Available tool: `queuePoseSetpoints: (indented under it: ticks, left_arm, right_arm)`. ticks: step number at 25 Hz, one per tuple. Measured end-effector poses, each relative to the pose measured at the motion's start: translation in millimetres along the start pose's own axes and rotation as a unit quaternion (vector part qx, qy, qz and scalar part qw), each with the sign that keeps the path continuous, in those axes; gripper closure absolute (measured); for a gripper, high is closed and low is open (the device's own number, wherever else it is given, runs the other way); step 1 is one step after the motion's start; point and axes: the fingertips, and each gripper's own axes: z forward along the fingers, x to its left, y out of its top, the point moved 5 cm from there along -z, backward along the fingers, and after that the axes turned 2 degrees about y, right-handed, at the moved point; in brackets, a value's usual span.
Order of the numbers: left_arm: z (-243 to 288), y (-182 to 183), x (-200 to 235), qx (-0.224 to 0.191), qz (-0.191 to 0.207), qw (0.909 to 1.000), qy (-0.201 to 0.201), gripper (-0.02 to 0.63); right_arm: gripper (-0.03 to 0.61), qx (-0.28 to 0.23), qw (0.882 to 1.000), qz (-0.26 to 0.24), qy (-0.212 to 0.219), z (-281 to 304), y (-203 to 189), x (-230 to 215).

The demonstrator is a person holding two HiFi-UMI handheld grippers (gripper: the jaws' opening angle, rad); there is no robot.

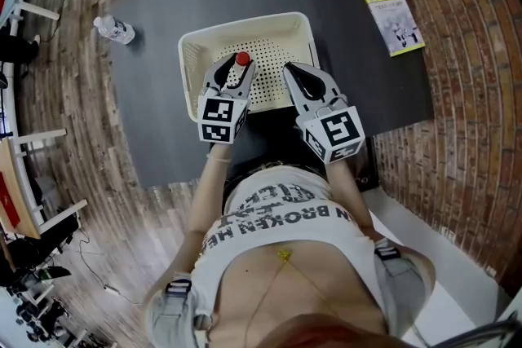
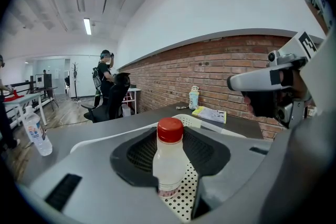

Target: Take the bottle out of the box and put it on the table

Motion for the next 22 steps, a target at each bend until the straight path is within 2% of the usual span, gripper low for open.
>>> queuePoseSetpoints:
  ticks: [11,16,22]
  left_arm:
    - [-1.6,1.9,-2.4,0.000,0.013,0.9999,-0.012,0.466]
    - [-6.9,5.2,-5.6,0.003,0.002,0.9998,-0.017,0.466]
    - [-23.0,30.4,-10.2,-0.012,0.002,0.9998,-0.018,0.466]
  right_arm:
    - [0.569,-0.006,1.000,-0.003,0.001,-9.9,2.8,-0.8]
    - [0.569,-0.010,1.000,-0.006,0.002,-17.8,5.0,-0.5]
    - [0.569,-0.011,1.000,-0.007,0.002,-25.2,3.5,-1.7]
